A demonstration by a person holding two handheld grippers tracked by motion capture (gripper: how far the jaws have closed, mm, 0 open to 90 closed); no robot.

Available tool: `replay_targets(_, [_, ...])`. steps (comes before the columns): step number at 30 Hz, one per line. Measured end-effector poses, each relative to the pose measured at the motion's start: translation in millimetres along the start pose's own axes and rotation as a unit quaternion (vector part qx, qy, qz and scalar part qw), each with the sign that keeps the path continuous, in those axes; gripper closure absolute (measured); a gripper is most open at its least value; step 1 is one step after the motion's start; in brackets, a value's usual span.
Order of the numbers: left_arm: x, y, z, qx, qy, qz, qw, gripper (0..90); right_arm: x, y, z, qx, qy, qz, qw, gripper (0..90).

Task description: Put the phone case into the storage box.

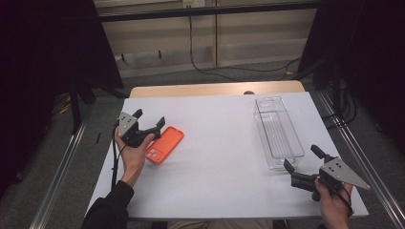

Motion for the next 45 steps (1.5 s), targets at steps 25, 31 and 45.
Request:
replay_targets(25, [-10.3, -9.7, -15.7, -0.018, 0.019, -0.014, 0.9996, 37.7, 0.8, -0.6, 1.2, 0.0, -0.002, 0.002, 1.0, 0.0])
replay_targets(31, [-3.5, -10.5, -16.3, -0.019, -0.003, -0.011, 0.9997, 57.5, 1.1, -0.8, 2.2, 0.0, -0.002, 0.001, 1.0, 0.0])
replay_targets(45, [-2.3, -11.1, -14.5, -0.027, -0.02, -0.002, 0.9994, 88.6, 1.8, -1.5, 3.2, -0.002, -0.005, 0.001, 1.0, 0.0])
Point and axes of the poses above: each handheld gripper's, and its own axes: z roughly backward along the jaws, y roughly out of its top, x roughly to its right, the point moved 10 cm from there along -z, roughly forward along the jaws, and after that the axes turned 5 degrees about y, right-handed, at the moved point
